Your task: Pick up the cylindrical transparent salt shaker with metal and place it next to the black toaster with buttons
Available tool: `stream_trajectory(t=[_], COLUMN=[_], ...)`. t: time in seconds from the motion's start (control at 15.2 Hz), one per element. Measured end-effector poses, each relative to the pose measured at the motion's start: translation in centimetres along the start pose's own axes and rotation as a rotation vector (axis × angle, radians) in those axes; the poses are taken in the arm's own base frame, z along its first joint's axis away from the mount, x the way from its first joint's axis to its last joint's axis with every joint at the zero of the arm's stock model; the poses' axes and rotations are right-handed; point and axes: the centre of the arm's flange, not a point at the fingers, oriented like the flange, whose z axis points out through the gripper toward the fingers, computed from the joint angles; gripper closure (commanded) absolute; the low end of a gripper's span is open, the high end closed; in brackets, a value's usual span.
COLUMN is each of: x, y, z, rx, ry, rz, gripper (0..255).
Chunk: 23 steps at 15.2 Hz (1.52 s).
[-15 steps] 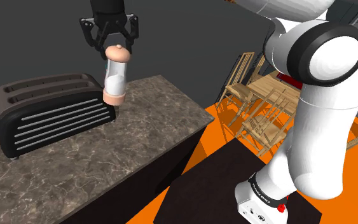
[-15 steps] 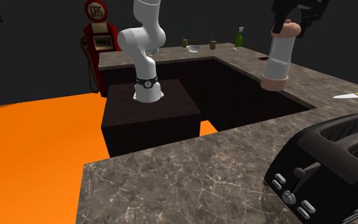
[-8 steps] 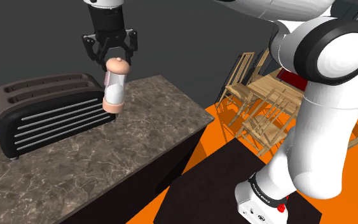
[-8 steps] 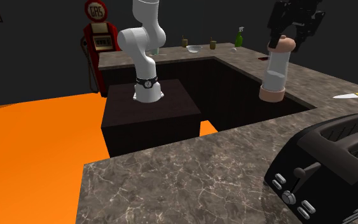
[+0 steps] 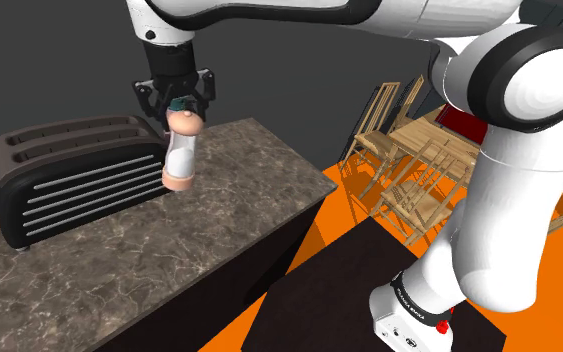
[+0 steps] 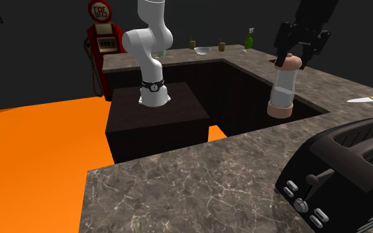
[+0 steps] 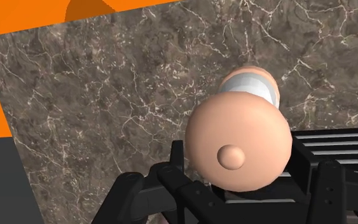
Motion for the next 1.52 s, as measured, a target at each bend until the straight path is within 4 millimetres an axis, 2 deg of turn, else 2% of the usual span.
stream_trajectory(t=[1.52], x=[0.0], y=[-2.1], z=[11.9], rx=[0.0], ry=[0.0], rz=[0.0], gripper=[255])
